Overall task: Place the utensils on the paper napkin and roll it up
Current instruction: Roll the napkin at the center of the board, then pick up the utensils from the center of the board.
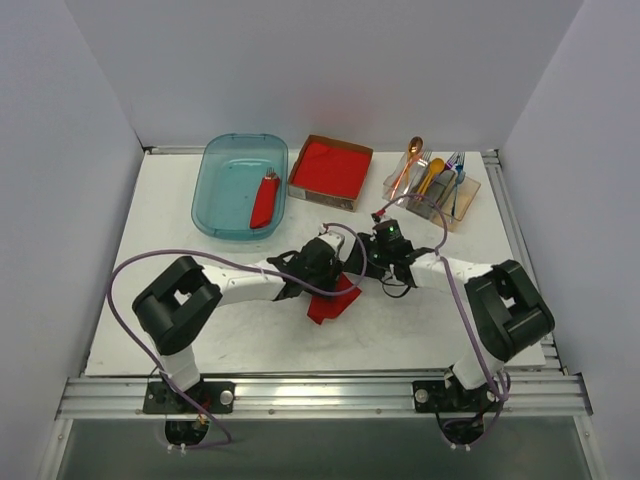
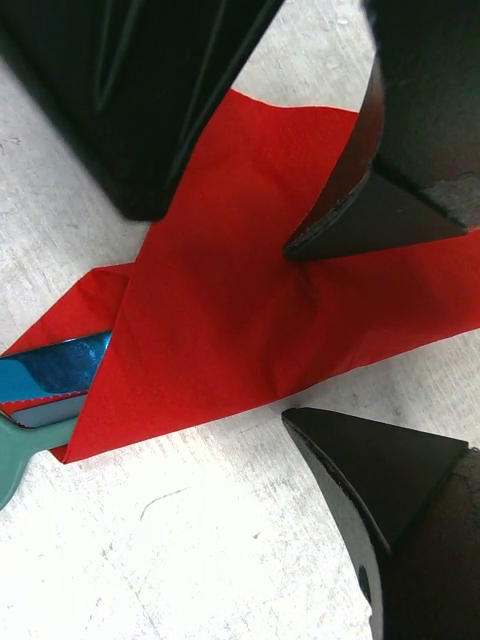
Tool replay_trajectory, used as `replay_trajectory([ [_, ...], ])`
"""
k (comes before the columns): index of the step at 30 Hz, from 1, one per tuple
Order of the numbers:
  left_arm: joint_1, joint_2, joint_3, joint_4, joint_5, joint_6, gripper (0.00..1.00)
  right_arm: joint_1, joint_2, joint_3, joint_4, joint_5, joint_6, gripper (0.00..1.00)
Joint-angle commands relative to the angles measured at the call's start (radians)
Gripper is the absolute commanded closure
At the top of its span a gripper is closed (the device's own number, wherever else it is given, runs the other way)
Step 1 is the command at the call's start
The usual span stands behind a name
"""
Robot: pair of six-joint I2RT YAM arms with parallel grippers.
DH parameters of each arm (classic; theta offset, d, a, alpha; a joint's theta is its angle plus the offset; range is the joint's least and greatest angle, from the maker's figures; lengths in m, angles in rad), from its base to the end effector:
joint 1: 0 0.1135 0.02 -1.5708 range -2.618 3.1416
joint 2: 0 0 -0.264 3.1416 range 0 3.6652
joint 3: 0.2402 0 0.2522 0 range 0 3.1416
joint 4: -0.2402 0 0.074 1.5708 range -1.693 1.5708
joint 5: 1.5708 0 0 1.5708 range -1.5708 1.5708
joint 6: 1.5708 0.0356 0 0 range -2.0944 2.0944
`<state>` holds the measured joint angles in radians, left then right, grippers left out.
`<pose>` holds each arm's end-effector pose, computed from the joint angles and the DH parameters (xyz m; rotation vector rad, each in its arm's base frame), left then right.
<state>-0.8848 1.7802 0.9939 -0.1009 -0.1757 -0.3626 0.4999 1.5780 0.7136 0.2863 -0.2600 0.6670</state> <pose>0.2324 -0.2741 0.1562 0.5623 2.4039 -0.3363 0.2741 0.1601 0.1709 0.0294 2.2846 0.9286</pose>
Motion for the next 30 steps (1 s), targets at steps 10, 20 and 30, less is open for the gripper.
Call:
replay_trajectory([
  [10, 0.020, 0.007, -0.093, -0.011, 0.041, -0.042, 0.30, 0.080, 0.168, 0.198, -0.116, 0.102, -0.115, 0.53],
  [20, 0.029, -0.004, -0.115, -0.006, 0.047, -0.052, 0.30, 0.104, 0.228, 0.273, -0.248, 0.197, -0.165, 0.62],
  [30, 0.040, -0.001, -0.115, 0.001, 0.064, -0.047, 0.30, 0.126, 0.235, 0.310, -0.311, 0.179, -0.216, 0.56],
])
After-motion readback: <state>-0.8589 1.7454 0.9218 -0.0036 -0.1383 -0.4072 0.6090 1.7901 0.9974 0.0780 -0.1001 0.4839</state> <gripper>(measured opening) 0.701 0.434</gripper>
